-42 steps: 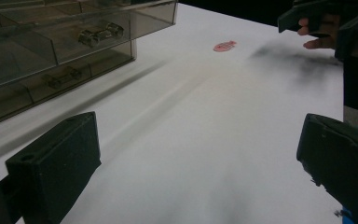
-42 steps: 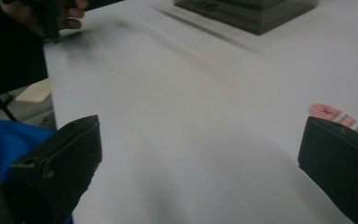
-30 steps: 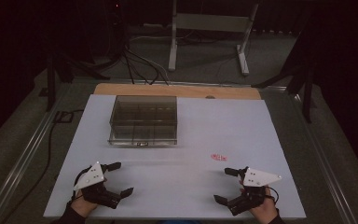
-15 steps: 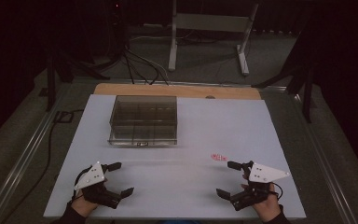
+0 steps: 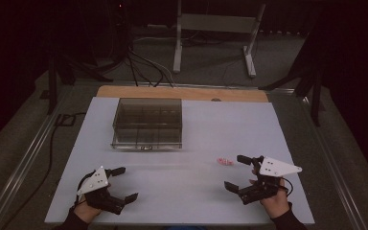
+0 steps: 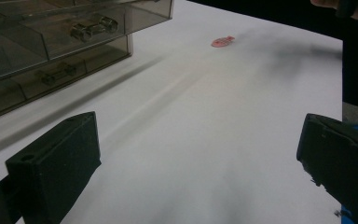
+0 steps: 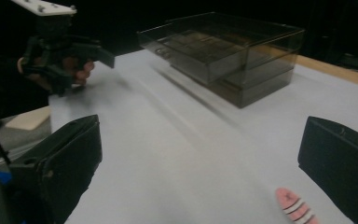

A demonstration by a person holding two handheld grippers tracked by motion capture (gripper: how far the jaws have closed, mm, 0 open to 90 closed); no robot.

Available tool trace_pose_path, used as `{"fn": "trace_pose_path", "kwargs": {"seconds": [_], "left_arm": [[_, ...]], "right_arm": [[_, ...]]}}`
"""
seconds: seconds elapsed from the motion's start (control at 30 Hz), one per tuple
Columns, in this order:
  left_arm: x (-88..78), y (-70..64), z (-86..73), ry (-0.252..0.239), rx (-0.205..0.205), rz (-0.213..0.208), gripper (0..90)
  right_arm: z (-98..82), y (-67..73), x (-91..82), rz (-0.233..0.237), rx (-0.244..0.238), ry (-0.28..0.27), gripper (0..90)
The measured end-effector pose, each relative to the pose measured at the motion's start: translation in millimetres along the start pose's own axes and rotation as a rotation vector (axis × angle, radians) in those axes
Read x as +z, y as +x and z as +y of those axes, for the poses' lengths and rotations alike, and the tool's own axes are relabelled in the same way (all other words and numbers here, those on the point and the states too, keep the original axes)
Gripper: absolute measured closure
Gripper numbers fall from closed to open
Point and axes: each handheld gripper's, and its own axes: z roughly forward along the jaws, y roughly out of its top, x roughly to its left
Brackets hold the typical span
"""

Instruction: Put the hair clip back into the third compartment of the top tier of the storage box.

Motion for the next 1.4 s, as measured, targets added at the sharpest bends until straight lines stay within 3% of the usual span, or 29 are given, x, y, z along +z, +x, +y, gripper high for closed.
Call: {"fn": "trace_pose_path", "kwargs": {"seconds": [0.53,0.9,1.0,1.4], "left_arm": [[1.2,0.1,-0.4,0.004,-0.002,-0.011,0.5],[0.9,-0.1,0.5,-0.003,-0.006,-0.008,0.5],[1.0,-0.9,1.1,-0.004,-0.003,-0.012,0.5],[1.7,0.1,0.4,0.002,-0.005,-0.015,0.5]], "right_arm": [[5.2,-28.0,4.7,-0.051,0.047,0.008,0.0],[-0.5,-46.0,13.0,-0.085,0.074,0.041,0.0],[-2.9,-54.0,14.7,-0.096,0.1,0.061,0.0],[-15.2,-71.5,22.5,-0.13,0.104,0.114,0.0]]}}
